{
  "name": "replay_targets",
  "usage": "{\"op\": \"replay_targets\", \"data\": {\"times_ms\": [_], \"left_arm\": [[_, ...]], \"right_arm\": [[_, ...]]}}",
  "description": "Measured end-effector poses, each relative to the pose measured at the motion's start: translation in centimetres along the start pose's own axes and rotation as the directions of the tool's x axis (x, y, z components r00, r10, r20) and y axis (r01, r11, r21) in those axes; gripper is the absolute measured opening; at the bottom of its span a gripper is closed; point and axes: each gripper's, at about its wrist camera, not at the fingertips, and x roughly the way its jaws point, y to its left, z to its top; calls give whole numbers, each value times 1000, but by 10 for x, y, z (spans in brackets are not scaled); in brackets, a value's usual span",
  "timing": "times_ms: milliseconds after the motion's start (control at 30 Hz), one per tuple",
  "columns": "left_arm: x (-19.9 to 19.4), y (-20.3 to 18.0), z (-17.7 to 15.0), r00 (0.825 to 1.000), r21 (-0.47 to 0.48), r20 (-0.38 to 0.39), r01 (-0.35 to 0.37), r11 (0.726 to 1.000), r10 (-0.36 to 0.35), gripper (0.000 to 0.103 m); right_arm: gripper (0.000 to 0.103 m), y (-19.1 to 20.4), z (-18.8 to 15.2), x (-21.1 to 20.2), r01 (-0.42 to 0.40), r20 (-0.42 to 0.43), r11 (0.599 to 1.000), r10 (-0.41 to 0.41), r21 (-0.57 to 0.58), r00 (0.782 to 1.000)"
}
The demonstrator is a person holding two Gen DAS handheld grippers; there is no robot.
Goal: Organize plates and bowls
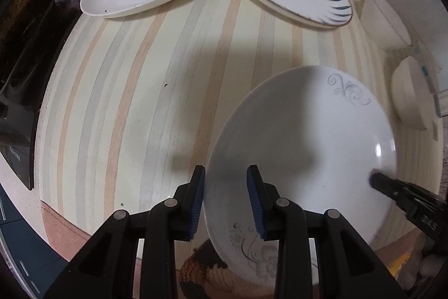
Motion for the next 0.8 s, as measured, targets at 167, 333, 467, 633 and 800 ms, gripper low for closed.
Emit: {"op": "replay_targets", "data": {"times_ms": [167,333,467,633,800], "left_arm": [[-58,27,19,991,-94,129,37,995,-24,33],[-86,77,61,971,-237,234,12,971,45,35],[-71,122,99,969,-357,235,16,934,73,35],[-34,148,136,968,-432,207,-39,901,141,35],[-6,164,154,973,-475,167,-59,878,156,35]], "right_arm": [[28,1,7,-36,18,0,996,-18,86,1000],[48,60,51,-84,-47,119,999,48,-14,992],[53,128,122,-57,-77,150,979,106,-187,983],[53,187,211,24,-54,114,953,92,-298,989],[53,214,270,93,-9,68,941,34,-338,997]]}}
